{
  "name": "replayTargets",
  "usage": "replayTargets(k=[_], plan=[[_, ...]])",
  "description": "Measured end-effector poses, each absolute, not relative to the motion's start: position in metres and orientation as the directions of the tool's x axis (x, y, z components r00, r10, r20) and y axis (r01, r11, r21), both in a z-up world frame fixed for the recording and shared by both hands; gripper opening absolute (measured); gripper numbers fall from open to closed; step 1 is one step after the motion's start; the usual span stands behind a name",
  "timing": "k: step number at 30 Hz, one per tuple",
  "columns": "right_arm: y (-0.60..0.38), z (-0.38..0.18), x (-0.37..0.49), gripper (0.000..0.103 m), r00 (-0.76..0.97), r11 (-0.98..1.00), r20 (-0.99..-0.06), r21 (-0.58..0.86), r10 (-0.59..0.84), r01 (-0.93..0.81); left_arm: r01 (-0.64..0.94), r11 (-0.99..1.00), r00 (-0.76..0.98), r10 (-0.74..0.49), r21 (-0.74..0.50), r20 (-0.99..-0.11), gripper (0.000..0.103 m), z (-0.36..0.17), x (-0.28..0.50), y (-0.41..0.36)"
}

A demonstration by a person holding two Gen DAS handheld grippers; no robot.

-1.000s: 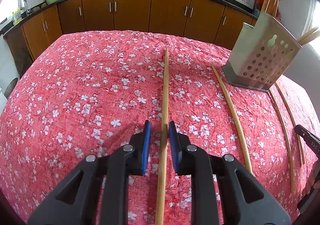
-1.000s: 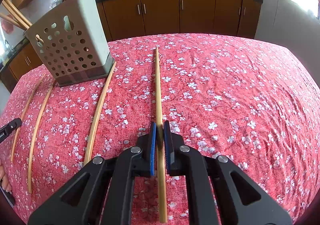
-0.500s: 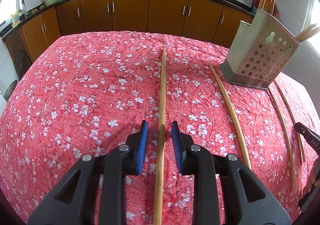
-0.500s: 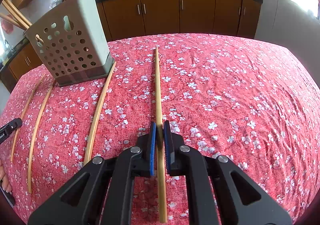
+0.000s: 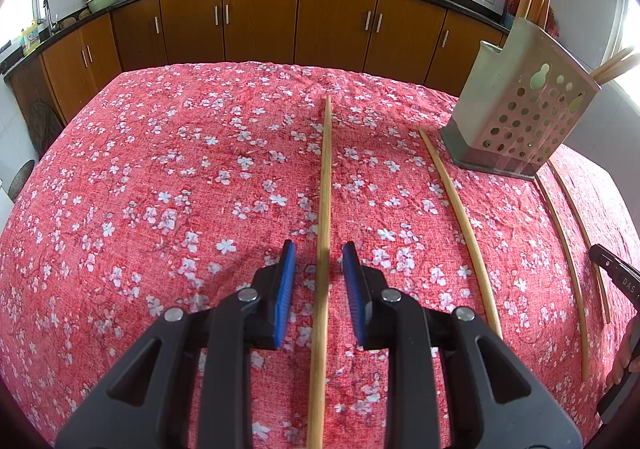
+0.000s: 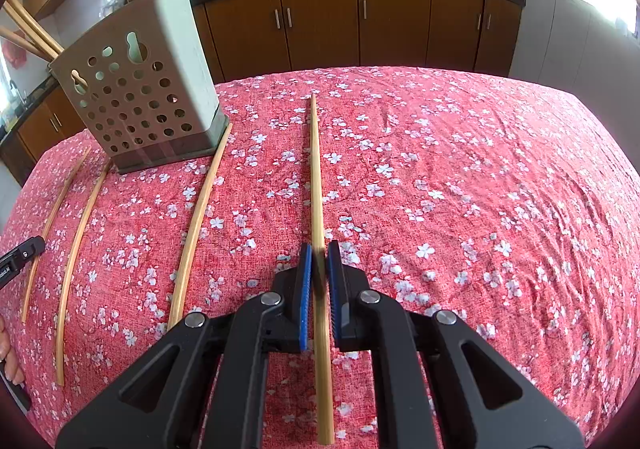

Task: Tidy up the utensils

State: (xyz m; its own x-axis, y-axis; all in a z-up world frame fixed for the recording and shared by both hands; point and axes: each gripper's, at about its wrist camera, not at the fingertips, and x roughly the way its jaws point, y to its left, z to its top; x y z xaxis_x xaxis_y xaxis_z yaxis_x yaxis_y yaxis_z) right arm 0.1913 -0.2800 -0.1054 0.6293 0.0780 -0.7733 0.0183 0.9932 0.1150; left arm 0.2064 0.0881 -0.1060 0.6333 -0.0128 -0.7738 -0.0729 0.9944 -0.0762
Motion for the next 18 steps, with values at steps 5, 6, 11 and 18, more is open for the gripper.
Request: replayTargets(k=[5,6,11,18], plan=[[-0.2805,-0.1054,0.1916,0.009,0.629,0.993,-0.773,0.115,0.078,0.018,-0.073,0.994,0.633,-0.013,-0.076,-0.774,0.026,-0.1058,0.2066,0.0881],[-0.2799,-0.1053,0.1911,0.009,0.629,0.993,-0.773,0.115,0.078,0.018,-0.074,0.994,0.633,-0.013,-0.076,-0.774,0.026,-0.1058,0.2068,0.0879],[-0.2803,-0.1053,0.1919,0.009,0.629,0.993,-0.773,0.116,0.078,0.019,-0.074,0.994,0.632,-0.012,-0.076,-0.775,0.026,-0.1056,0.2071,0.0878],[-0.2805,-0.1051,0.1926,0.009,0.629,0.993,-0.774,0.115,0.078,0.019,-0.075,0.994,0.631,-0.012,-0.077,-0.775,0.026,-0.1054,0.2075,0.0878]])
